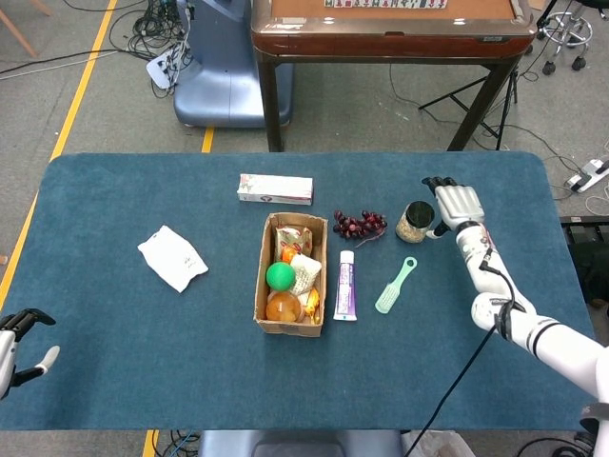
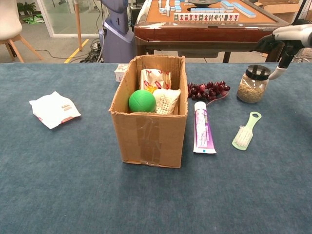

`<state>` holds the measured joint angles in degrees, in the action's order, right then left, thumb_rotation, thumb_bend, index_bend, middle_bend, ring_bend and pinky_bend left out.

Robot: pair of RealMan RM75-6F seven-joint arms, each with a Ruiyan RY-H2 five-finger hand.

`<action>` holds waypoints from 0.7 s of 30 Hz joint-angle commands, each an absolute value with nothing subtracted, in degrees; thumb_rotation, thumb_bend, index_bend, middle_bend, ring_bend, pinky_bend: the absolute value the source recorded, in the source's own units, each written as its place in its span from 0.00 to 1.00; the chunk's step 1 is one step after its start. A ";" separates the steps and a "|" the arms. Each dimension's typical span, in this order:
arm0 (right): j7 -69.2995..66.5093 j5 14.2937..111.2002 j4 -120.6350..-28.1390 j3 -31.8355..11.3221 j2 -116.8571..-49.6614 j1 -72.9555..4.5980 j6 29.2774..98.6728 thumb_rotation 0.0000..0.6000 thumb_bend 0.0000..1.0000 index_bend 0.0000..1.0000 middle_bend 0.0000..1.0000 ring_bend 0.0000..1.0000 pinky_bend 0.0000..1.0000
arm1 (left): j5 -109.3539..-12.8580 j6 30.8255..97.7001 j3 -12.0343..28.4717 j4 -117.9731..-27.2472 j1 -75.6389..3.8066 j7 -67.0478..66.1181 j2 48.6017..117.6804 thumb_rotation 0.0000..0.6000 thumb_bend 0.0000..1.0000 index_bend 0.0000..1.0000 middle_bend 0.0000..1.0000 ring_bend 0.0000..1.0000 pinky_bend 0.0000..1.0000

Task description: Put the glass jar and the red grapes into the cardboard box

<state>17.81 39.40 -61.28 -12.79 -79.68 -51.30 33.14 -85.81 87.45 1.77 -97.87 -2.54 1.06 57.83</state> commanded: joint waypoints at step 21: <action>15.16 39.60 -53.50 -11.61 -85.79 -54.92 30.07 1.00 0.07 0.13 0.25 0.16 0.26 | -85.59 88.13 2.01 -97.87 -1.83 2.51 57.08 1.00 0.25 0.41 0.37 0.37 0.59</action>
